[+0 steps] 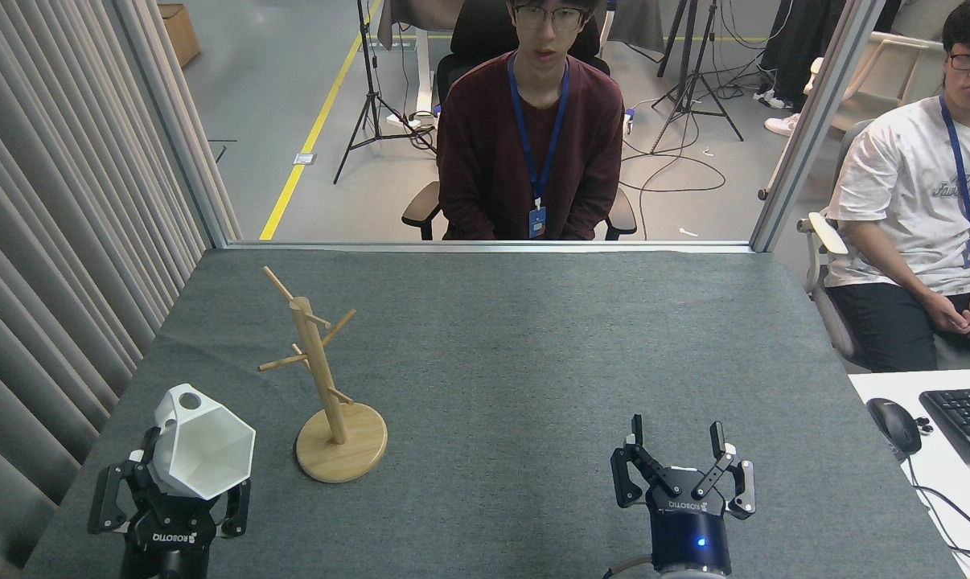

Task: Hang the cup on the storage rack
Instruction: 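Raise the cup with the left gripper toward a peg of the wooden stand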

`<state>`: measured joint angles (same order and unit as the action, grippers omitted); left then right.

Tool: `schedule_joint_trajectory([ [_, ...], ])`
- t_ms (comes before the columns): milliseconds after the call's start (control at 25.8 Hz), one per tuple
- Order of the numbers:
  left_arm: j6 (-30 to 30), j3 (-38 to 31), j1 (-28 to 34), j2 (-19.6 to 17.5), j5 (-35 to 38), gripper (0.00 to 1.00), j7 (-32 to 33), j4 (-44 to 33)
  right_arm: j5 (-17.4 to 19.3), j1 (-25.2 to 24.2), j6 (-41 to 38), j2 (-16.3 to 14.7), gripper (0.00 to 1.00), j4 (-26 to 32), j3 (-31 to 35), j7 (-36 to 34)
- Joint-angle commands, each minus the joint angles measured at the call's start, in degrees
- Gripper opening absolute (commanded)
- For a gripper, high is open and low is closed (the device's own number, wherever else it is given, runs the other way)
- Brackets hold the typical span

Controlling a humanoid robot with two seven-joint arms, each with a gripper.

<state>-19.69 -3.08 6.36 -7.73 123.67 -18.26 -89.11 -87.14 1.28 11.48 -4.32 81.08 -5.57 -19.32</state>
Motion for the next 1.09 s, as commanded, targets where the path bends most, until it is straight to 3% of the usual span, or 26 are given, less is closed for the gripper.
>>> schedule_joint_trajectory([
  [0, -2.1, -1.8, -4.3, 1.0, 7.2, 0.43, 0.2, 6.8, 0.0, 0.1, 0.0, -0.3, 0.99, 0.0, 0.1, 0.0],
  [194, -2.4, -1.9, -8.2, 1.1, 8.3, 0.42, 0.2, 11.5, 0.3, 0.0, 0.0, -0.6, 0.99, -0.7, 0.4, -0.1],
  [621, -2.4, -1.8, -10.3, 1.8, 14.0, 0.42, 0.1, 12.6, 0.3, 0.4, 0.0, -0.3, 0.99, -2.2, 1.2, -0.3],
  [1047, -2.4, -1.1, -15.1, 2.6, 16.4, 0.42, 0.0, 18.4, 0.6, 0.7, 0.0, -0.3, 0.99, -2.8, 1.2, -0.5],
])
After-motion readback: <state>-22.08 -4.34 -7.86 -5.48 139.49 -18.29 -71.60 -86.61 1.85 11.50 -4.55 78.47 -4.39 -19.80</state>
